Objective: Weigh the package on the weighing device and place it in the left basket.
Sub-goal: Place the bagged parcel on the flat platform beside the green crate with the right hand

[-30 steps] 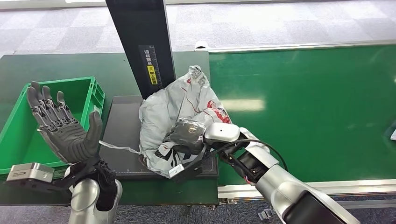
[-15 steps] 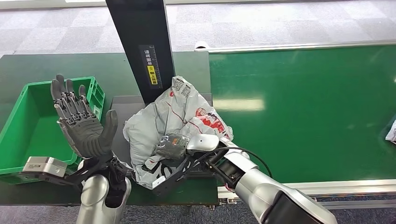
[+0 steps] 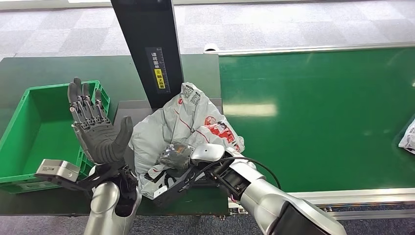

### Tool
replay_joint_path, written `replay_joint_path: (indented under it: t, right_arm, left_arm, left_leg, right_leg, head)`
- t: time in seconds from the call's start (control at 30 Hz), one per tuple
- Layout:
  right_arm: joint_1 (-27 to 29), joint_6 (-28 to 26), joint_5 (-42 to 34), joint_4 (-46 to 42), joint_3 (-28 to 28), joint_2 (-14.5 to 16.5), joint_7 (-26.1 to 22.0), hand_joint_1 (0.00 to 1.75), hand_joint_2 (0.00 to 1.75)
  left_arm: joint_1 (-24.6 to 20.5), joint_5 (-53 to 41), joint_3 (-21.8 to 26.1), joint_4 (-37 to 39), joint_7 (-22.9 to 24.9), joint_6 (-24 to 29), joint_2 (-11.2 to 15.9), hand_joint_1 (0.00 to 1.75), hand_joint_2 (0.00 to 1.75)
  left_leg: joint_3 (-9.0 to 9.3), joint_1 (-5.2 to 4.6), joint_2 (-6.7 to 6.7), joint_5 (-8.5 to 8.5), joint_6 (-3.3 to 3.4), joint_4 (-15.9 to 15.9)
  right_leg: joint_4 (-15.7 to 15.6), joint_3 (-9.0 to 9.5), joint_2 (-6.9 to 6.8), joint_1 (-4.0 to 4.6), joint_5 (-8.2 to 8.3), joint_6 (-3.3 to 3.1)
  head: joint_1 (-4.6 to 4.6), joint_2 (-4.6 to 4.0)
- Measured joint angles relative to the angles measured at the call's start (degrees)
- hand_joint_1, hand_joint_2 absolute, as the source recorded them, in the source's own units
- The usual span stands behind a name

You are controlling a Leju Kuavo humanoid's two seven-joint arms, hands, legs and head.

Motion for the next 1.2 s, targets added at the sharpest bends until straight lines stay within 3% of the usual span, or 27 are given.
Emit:
replay_joint_path:
  t: [0.13,0.47,0.67,0.83,1.2]
  right_arm:
    - [-0.03,-0.01,-0.01,0.33,0.10,0.15,0.00,0.00,1.75]
    - [-0.15,-3.17,-3.26,1.10,-0.70,0.30,0.42,0.00,1.75]
    - [-0.20,-7.34,-11.94,1.11,-6.65,0.21,-3.58,0.00,1.75]
    - [0.02,-9.19,-12.07,0.86,-9.87,0.21,-5.07,0.00,1.75]
    - [1.11,-20.95,-14.67,-0.05,-14.18,-0.14,-9.69,0.00,1.75]
  left_arm:
    - [-0.03,0.00,-0.01,0.13,0.01,-0.01,0.00,0.00,1.75]
    - [-0.95,0.00,-0.08,1.38,0.01,-1.54,-0.02,0.00,1.75]
    - [-0.66,0.18,0.05,1.60,-0.01,-1.86,-0.10,0.00,1.75]
    - [0.03,0.75,0.47,1.60,0.00,-2.85,-0.34,0.00,1.75]
    - [1.41,0.59,1.75,0.92,-0.01,-3.08,-0.66,0.00,1.75]
  left_leg:
    - [0.00,0.00,0.00,0.00,0.00,0.00]
    - [0.00,0.00,0.00,0.00,0.00,0.00]
    - [0.00,0.00,0.00,0.00,0.00,0.00]
    - [-0.01,0.00,0.00,0.00,0.00,0.00]
    - [-0.01,0.00,0.00,0.00,0.00,0.00]
  right_leg:
    - [0.00,0.00,0.00,0.00,0.00,0.00]
    - [0.00,0.01,0.00,0.00,0.00,0.00]
    - [0.00,0.01,0.00,0.00,0.00,0.00]
    - [0.00,0.01,0.00,0.00,0.00,0.00]
    - [0.00,0.01,-0.01,0.00,0.00,0.00]
  head:
    - [0.00,0.01]
    - [0.00,0.01]
    - [0.01,0.01]
    - [0.00,-0.01]
    - [0.00,0.01]
